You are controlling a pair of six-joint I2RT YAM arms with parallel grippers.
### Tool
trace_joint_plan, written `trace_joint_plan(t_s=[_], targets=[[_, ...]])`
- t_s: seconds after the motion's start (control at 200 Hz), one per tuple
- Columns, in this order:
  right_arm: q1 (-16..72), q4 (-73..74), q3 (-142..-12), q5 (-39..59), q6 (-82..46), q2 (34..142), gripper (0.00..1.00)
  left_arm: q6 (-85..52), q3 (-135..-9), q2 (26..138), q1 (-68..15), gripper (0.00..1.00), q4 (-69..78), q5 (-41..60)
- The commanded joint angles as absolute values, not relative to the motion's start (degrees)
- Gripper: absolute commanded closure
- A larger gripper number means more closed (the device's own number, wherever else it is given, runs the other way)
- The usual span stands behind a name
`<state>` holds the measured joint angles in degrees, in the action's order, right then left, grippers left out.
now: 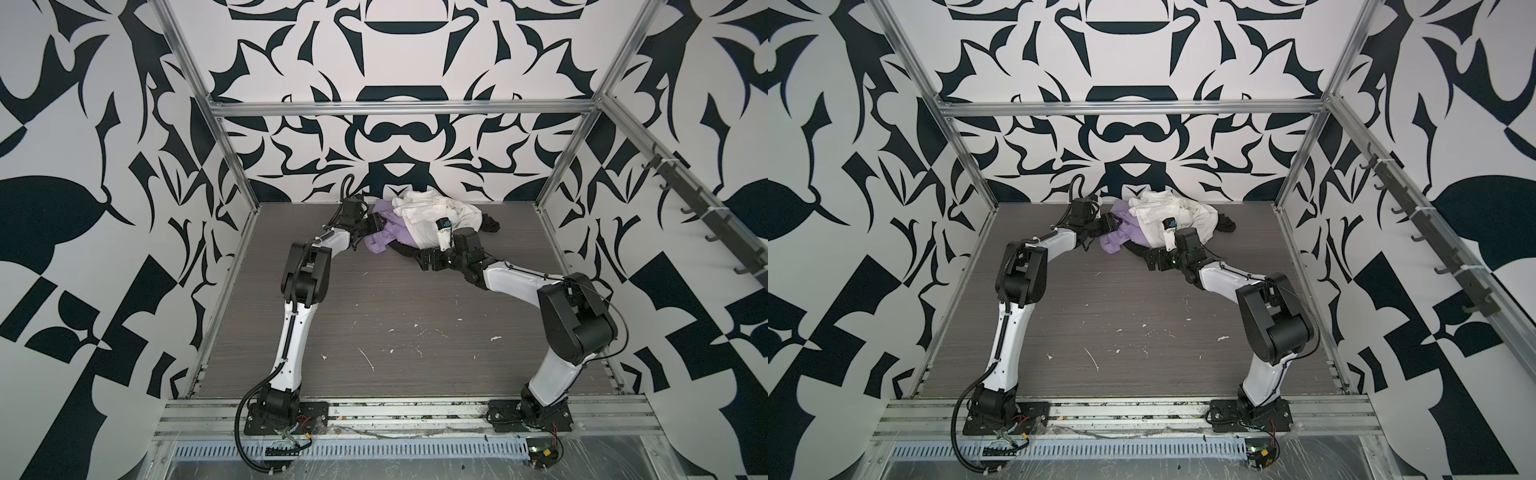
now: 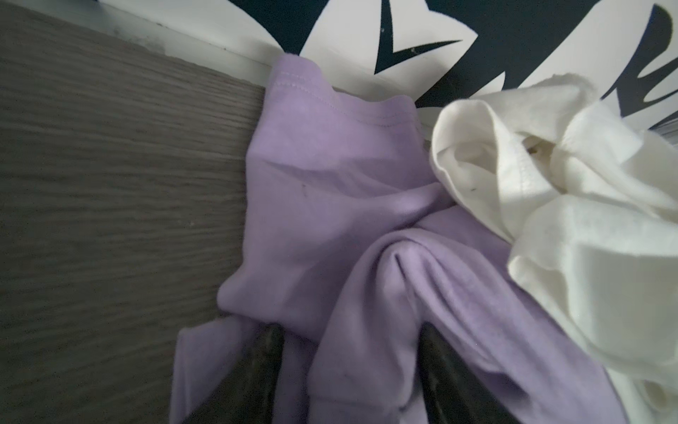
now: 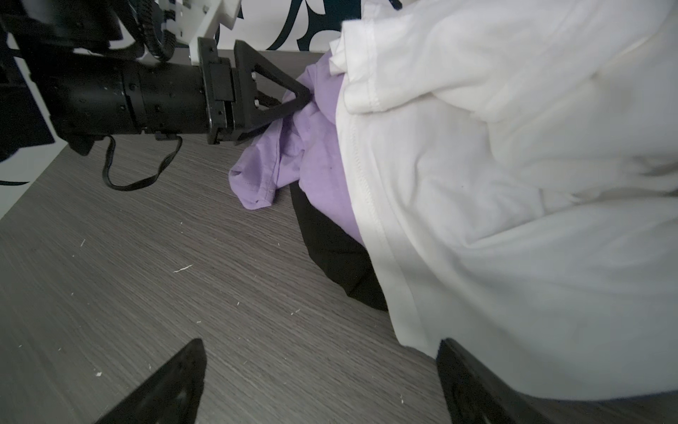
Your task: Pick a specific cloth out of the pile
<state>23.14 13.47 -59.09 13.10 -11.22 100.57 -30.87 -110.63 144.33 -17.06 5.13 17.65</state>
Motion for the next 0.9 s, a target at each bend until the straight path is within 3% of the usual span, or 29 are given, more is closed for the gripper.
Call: trace_joint_plan(t_s=[0.0, 0.14, 0.895], targets=[[23.5, 13.2, -60.2, 13.7, -11.4, 98.4, 0.0, -31.9, -112.9, 145.5, -17.3, 0.43, 3.6, 19.7], [23.6, 12.8, -60.4, 13.7, -11.4, 98.3, 0.0, -32.1, -113.7, 146.0, -17.3, 0.46, 3.0, 20.4], [24.1, 11.5, -61.3, 13.5, -11.5, 98.0, 0.0, -32.3, -113.3, 144.3, -17.3, 0.91, 2.9, 23.7]])
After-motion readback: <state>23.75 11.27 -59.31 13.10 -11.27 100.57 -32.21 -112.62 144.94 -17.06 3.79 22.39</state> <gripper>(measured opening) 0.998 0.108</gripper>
